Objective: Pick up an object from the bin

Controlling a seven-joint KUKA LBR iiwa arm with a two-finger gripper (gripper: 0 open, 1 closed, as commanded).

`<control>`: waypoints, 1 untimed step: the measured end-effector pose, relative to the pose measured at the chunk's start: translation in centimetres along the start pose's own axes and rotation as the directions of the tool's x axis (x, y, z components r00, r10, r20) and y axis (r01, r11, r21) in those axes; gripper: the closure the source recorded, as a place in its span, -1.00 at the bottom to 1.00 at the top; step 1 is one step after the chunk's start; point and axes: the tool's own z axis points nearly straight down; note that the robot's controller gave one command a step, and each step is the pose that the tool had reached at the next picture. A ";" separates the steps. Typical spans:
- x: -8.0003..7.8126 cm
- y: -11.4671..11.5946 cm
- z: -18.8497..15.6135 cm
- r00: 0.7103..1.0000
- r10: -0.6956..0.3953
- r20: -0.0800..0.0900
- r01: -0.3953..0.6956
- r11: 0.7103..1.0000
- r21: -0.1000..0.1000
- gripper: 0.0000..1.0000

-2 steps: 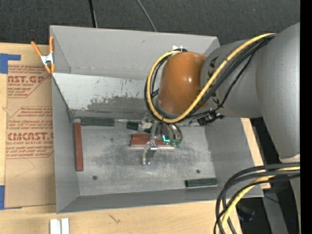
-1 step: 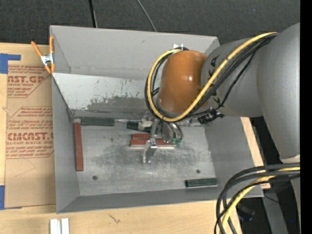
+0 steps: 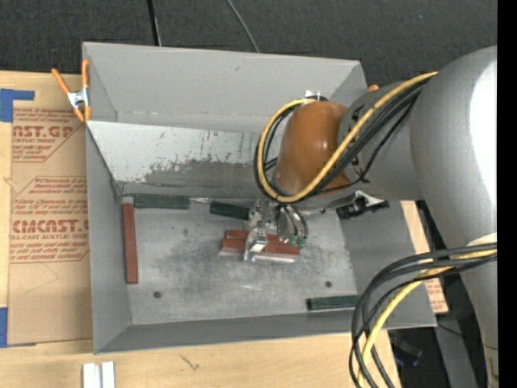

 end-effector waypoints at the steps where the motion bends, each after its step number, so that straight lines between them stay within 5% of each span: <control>1: 0.0 0.0 0.0 1.000 0.000 0.000 0.000 1.000 0.000 1.00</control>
Offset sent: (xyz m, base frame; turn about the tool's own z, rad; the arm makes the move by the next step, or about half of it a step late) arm -0.0190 0.0174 0.1752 0.0039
